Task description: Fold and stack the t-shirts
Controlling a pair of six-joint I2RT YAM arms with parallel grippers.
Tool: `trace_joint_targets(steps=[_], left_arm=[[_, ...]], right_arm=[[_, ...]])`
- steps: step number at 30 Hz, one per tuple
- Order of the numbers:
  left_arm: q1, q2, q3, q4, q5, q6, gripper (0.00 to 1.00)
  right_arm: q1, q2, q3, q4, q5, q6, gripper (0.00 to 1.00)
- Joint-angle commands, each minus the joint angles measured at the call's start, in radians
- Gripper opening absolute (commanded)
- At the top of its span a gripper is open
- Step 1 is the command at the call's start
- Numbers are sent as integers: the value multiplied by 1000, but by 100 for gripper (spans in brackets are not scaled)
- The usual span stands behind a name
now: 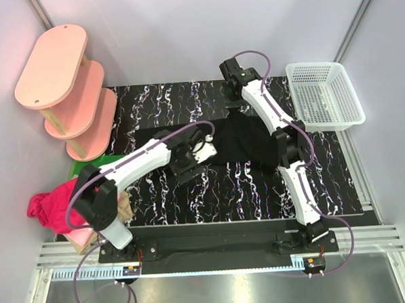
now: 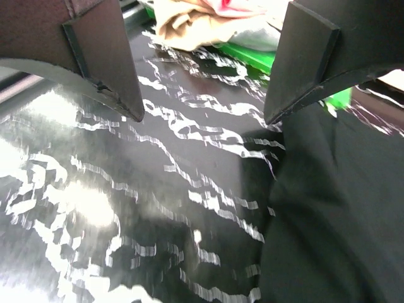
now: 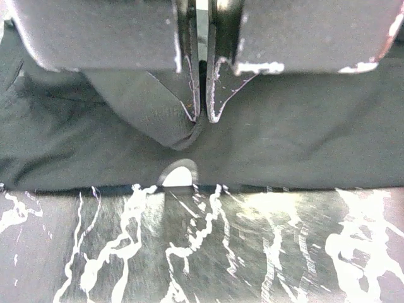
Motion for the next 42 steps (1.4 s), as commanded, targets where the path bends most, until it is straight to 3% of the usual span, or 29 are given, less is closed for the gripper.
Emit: trace_joint_targets(steps=[1, 6, 19, 29, 32, 37, 42], left_arm=[[-6, 107, 118, 47, -93, 12, 82], [28, 208, 109, 141, -181, 46, 82], [279, 313, 129, 235, -258, 118, 82], [298, 291, 57, 259, -250, 149, 77], [312, 278, 48, 261, -246, 166, 66], [327, 242, 46, 247, -229, 192, 23], [329, 224, 42, 222, -229, 206, 22]], right_arm=[[-33, 5, 69, -68, -32, -3, 0], [-49, 19, 41, -53, -32, -10, 0], [-61, 34, -23, -19, -44, -24, 0], [-64, 5, -58, -4, -40, -24, 0], [-64, -11, -69, -1, -40, -24, 0], [-64, -29, -98, 7, -30, -24, 0], [-64, -47, -127, 12, -26, -26, 0]])
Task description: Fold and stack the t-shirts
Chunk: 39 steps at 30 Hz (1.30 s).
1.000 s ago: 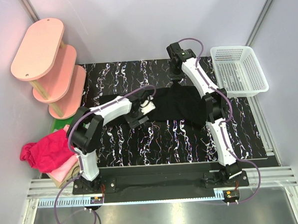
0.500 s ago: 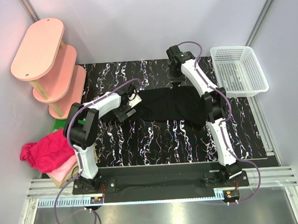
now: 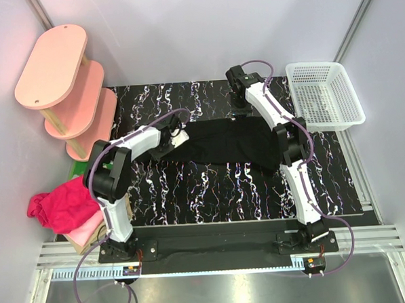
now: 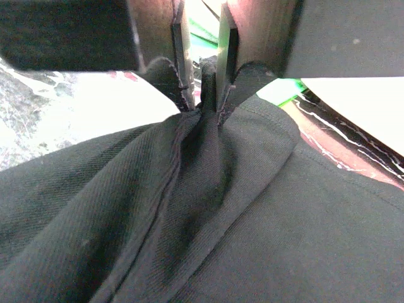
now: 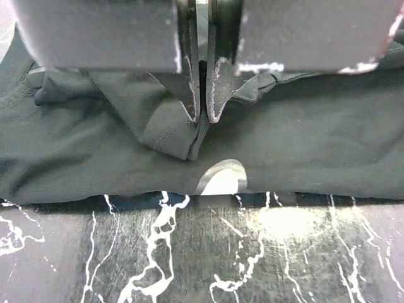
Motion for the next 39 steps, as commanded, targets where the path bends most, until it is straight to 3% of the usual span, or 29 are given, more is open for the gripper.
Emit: trace_joint_targets(steps=[1, 9, 14, 17, 21, 25, 28, 31, 32, 34, 35, 36, 39], left_arm=[[8, -71, -2, -21, 0, 26, 22], [11, -114, -19, -52, 17, 41, 31], [25, -120, -28, -60, 20, 43, 48], [39, -117, -34, -60, 26, 51, 39], [69, -106, -20, -60, 31, 61, 11], [97, -86, 3, -60, 34, 66, 2], [109, -79, 16, -61, 29, 67, 2], [112, -80, 21, -63, 29, 66, 9], [112, -79, 20, -63, 29, 64, 21], [112, -94, 18, -80, 48, 60, 34], [112, -102, 9, -81, 52, 57, 51], [112, -111, 3, -81, 60, 55, 57], [112, -131, -16, -77, 78, 52, 61]], right_arm=[[-7, -79, -20, 15, 9, -17, 0], [-7, -97, -29, 20, 15, -22, 0], [-7, -101, -40, 18, 18, -23, 0], [-7, -104, -42, 21, 19, -22, 0], [-8, -111, -45, 20, 21, -23, 0], [-5, -122, -46, 21, 25, -25, 0], [-7, -127, -49, 23, 25, -28, 0], [-7, -130, -46, 24, 25, -30, 0], [-7, -130, -48, 24, 24, -28, 0], [-7, -128, -48, 24, 24, -28, 0], [-7, -127, -48, 23, 24, -28, 0], [-7, -125, -46, 24, 22, -28, 0], [-7, -119, -40, 24, 18, -25, 0]])
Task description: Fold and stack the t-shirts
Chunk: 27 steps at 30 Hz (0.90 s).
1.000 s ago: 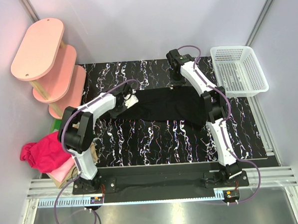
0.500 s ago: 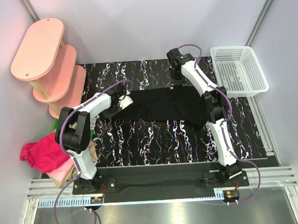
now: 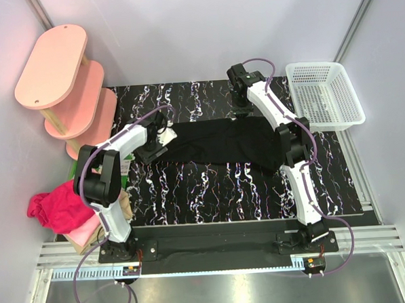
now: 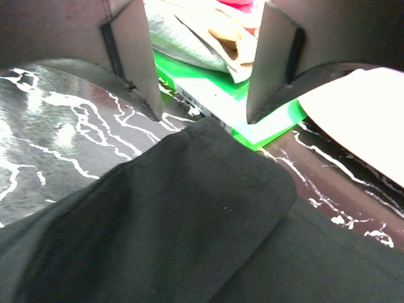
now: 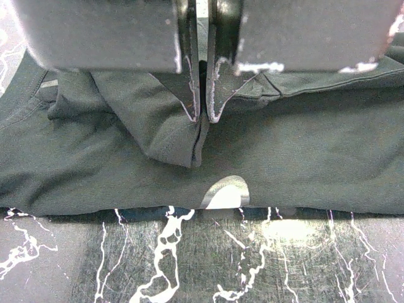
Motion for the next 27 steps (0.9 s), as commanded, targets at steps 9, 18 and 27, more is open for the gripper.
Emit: trace_joint_targets(steps=[9, 18, 27], left_arm=[[1, 33, 50, 44, 8, -8, 52], [11, 90, 107, 41, -12, 4, 31], [18, 107, 116, 43, -21, 14, 19]], right_arm=[[-7, -74, 2, 20, 22, -11, 0], [-7, -71, 2, 21, 20, -9, 0], [-7, -63, 3, 23, 11, -11, 0]])
